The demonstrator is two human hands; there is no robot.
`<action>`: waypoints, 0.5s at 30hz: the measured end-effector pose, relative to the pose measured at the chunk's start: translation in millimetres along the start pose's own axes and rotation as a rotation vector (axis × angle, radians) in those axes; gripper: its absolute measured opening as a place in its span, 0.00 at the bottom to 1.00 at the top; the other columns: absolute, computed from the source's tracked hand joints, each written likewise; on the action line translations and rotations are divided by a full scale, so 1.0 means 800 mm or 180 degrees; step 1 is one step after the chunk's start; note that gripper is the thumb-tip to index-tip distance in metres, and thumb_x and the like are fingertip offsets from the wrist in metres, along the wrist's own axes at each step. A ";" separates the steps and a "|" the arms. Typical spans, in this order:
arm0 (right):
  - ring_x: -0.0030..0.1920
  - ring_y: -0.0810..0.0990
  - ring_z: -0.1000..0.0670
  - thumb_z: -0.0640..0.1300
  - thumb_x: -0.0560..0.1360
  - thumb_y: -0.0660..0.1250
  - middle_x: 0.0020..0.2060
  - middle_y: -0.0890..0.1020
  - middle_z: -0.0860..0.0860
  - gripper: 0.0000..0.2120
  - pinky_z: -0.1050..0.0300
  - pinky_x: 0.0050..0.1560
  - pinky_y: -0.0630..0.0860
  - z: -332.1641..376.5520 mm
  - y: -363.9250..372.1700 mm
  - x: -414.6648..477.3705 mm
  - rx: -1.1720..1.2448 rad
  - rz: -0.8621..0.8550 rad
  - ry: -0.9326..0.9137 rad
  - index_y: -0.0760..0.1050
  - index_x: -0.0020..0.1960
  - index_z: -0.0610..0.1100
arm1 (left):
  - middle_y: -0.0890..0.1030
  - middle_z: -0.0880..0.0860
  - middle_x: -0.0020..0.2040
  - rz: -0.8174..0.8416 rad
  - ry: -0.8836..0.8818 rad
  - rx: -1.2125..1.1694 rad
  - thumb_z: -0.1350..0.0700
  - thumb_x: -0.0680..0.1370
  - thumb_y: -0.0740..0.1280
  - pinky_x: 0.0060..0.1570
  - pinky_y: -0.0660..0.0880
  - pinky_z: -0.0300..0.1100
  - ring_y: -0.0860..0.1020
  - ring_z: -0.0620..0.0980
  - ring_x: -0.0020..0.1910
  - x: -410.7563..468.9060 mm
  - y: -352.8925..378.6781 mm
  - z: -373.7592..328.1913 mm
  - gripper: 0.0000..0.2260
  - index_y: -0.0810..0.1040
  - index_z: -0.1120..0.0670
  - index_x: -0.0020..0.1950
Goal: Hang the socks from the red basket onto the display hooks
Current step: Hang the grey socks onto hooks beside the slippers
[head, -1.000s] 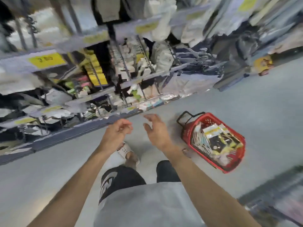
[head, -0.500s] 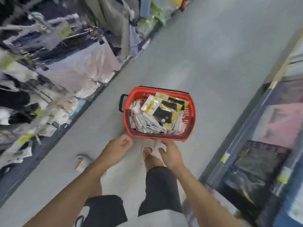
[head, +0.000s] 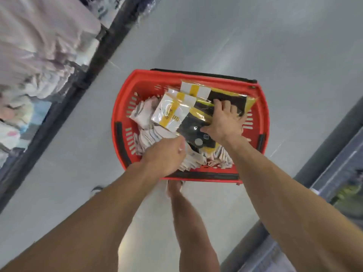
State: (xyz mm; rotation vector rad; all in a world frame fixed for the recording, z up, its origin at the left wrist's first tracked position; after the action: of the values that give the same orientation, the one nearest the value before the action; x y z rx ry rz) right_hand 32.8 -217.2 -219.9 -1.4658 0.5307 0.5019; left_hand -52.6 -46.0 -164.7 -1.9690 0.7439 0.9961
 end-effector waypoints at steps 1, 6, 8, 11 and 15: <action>0.70 0.67 0.41 0.59 0.67 0.76 0.66 0.70 0.45 0.40 0.28 0.70 0.57 0.000 0.009 0.000 -0.0124 -0.0018 -0.0038 0.63 0.71 0.47 | 0.82 0.52 0.55 0.0056 -0.0072 0.0063 0.50 0.82 0.59 0.54 0.75 0.50 0.79 0.57 0.54 0.007 0.009 0.008 0.08 0.75 0.49 0.57; 0.59 0.76 0.41 0.53 0.70 0.75 0.55 0.79 0.47 0.23 0.42 0.59 0.70 0.002 0.021 -0.008 -0.0138 0.0010 -0.0740 0.71 0.59 0.46 | 0.82 0.53 0.53 0.0229 -0.0290 0.0023 0.53 0.83 0.58 0.56 0.76 0.51 0.79 0.57 0.53 0.015 0.033 0.033 0.11 0.76 0.52 0.61; 0.57 0.76 0.43 0.49 0.70 0.75 0.55 0.79 0.47 0.19 0.45 0.56 0.71 -0.001 0.004 -0.007 -0.0223 -0.0364 -0.0942 0.74 0.57 0.46 | 0.82 0.53 0.52 0.0264 -0.0312 -0.0066 0.53 0.83 0.58 0.54 0.77 0.53 0.79 0.56 0.51 0.011 0.036 0.036 0.10 0.76 0.52 0.60; 0.72 0.66 0.40 0.48 0.67 0.77 0.70 0.70 0.44 0.18 0.37 0.67 0.67 -0.012 -0.024 0.015 -0.0253 -0.0672 -0.0848 0.78 0.54 0.44 | 0.81 0.51 0.52 0.0231 -0.0297 -0.0211 0.53 0.83 0.59 0.54 0.78 0.53 0.80 0.53 0.50 0.001 0.034 0.038 0.09 0.76 0.51 0.59; 0.79 0.50 0.42 0.49 0.67 0.78 0.80 0.54 0.46 0.21 0.34 0.74 0.57 -0.015 -0.032 0.047 -0.0247 -0.0289 -0.0716 0.79 0.58 0.45 | 0.82 0.51 0.51 0.0196 -0.0353 -0.0440 0.52 0.83 0.60 0.53 0.79 0.52 0.80 0.51 0.48 -0.010 0.028 0.045 0.07 0.76 0.51 0.56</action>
State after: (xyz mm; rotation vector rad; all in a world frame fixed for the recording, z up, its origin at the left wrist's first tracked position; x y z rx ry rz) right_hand 77.8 -230.6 -223.8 -1.4775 0.2682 0.6119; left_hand -87.6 -25.9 -179.8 -1.9995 0.6934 1.2120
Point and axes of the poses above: each hand's wrist, its own x-axis towards the middle knuckle, its own y-axis out of the palm, z = x × y, the point moved 4 cm from there along x, towards the middle knuckle
